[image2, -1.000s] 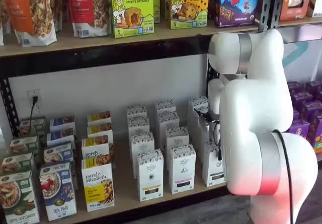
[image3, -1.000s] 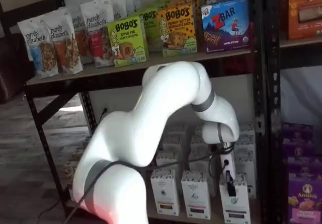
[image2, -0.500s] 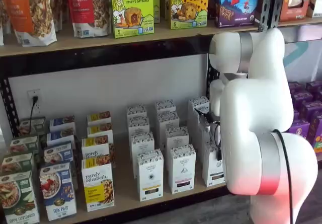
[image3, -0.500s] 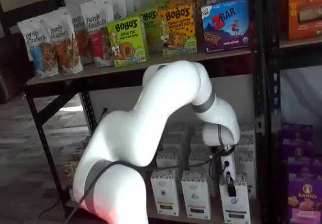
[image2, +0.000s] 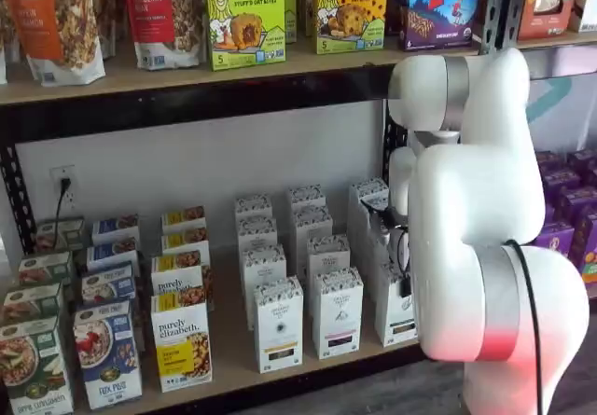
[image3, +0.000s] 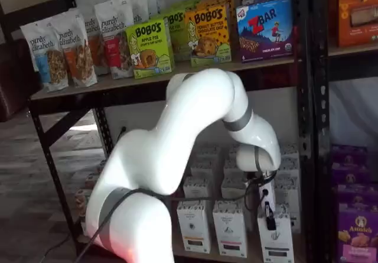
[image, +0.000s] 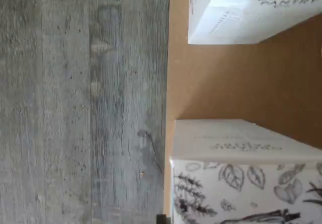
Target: Pick up the white box with a green strip in the middle, on the bottom shelf, the sixth box from the left
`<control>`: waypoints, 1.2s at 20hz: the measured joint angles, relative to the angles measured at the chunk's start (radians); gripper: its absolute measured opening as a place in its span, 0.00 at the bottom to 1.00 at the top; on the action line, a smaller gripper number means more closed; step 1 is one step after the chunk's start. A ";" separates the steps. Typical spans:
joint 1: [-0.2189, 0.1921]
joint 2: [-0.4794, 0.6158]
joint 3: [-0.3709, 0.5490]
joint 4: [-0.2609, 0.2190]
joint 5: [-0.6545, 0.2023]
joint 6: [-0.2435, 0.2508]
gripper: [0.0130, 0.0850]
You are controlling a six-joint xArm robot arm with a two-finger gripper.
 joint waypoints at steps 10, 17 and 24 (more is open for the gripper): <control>-0.005 -0.135 0.221 -0.111 -0.110 0.102 0.56; 0.004 -0.340 0.488 -0.112 -0.183 0.118 0.56; 0.027 -0.591 0.731 -0.231 -0.175 0.251 0.56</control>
